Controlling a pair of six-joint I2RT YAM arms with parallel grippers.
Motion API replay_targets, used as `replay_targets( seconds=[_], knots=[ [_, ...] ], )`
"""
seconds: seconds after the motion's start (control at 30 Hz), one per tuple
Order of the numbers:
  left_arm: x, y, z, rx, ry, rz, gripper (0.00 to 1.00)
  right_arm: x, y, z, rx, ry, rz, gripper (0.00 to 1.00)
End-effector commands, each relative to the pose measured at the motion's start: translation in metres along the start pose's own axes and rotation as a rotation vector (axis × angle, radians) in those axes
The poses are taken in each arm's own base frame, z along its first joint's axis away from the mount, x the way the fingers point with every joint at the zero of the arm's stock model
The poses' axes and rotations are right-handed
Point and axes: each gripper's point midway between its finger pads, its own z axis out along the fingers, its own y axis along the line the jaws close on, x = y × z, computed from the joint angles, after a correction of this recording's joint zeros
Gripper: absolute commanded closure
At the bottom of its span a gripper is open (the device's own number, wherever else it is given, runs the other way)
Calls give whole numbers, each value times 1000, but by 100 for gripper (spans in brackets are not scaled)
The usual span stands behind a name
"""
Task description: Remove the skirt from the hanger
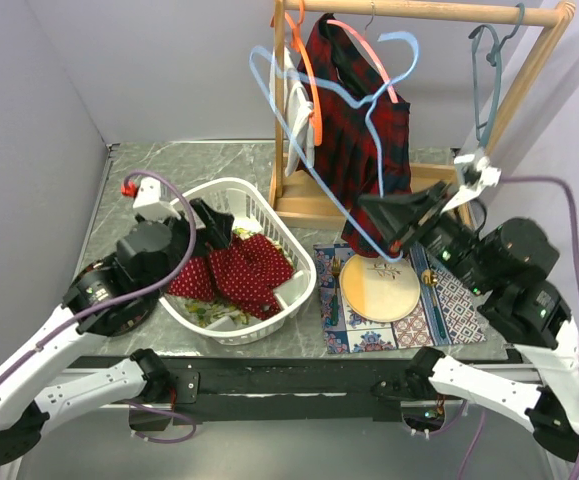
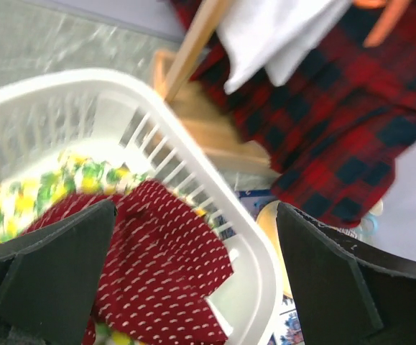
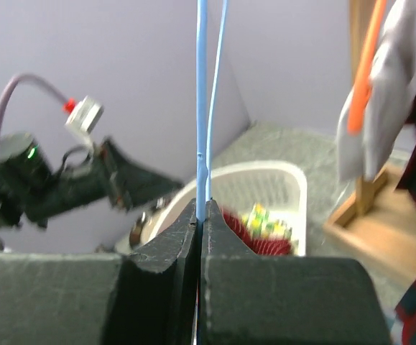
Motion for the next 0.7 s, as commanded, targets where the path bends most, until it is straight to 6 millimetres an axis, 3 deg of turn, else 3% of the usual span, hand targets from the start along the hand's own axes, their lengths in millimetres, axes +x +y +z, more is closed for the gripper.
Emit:
replay_targets(
  seconds=[0.0,0.03,0.1,0.13,0.17,0.23,0.33,0.37,0.53,0.67],
  knots=[
    [-23,-32,2,144,-40,175,1,-61,-13,7,130,-169,-47,100],
    [-28,-39,4,161,-60,180,1,-75,-14,4,152,-204,-55,100],
    [-35,-47,8,183,-82,221,1,-79,-37,10,286,-198,-97,100],
    [-37,-51,10,193,-91,234,1,-94,-42,5,341,-227,-101,100],
    [-41,-56,12,212,-116,253,1,-93,-54,9,407,-214,-133,100],
    [-40,-60,19,220,-133,282,1,-99,-80,-2,577,-223,-188,100],
    [-27,-56,34,211,-150,332,1,-100,-103,-15,714,-224,-256,100],
    [-10,-51,40,216,-122,355,1,-103,-105,-22,736,-240,-255,100],
    [23,-39,47,227,-74,435,1,-115,-121,-48,841,-269,-349,100],
    [39,-34,46,178,-65,561,1,-98,-132,-56,884,-214,-345,100]
  ],
)
